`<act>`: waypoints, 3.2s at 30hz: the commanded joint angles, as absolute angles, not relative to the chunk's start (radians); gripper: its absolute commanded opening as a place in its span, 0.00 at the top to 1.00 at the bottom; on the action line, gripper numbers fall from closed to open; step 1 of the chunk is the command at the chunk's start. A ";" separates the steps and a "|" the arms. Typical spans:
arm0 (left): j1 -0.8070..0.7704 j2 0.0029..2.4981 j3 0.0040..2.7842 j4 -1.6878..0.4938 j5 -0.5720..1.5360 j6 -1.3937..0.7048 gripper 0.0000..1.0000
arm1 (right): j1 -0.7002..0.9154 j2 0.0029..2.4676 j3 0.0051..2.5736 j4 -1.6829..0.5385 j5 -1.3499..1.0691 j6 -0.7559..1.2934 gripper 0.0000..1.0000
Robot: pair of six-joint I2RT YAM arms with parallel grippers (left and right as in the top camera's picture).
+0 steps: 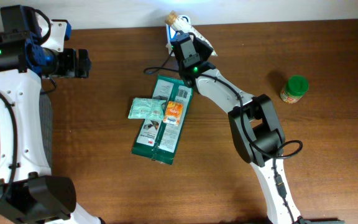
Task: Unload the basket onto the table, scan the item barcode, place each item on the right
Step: 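Hold the tube in front of the scanner, then place the tube upright on the right side near the jar, then grasp the orange soap box on the green packet with the right gripper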
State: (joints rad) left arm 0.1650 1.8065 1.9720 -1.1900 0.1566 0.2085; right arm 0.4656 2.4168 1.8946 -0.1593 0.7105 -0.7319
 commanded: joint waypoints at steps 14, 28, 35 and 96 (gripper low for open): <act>0.167 1.802 1.977 -1.191 0.160 0.196 0.01 | 0.348 1.856 1.921 -0.954 0.132 0.139 0.96; 0.167 1.802 1.977 -1.191 0.160 0.196 0.01 | 0.067 1.920 1.525 -1.078 0.127 0.222 0.96; 0.167 1.802 1.977 -1.191 0.160 0.196 0.01 | -0.060 1.920 1.373 -0.941 0.127 0.222 0.95; 0.167 1.802 1.977 -1.191 0.160 0.196 0.01 | 0.503 2.080 1.339 -0.406 -0.344 0.715 0.87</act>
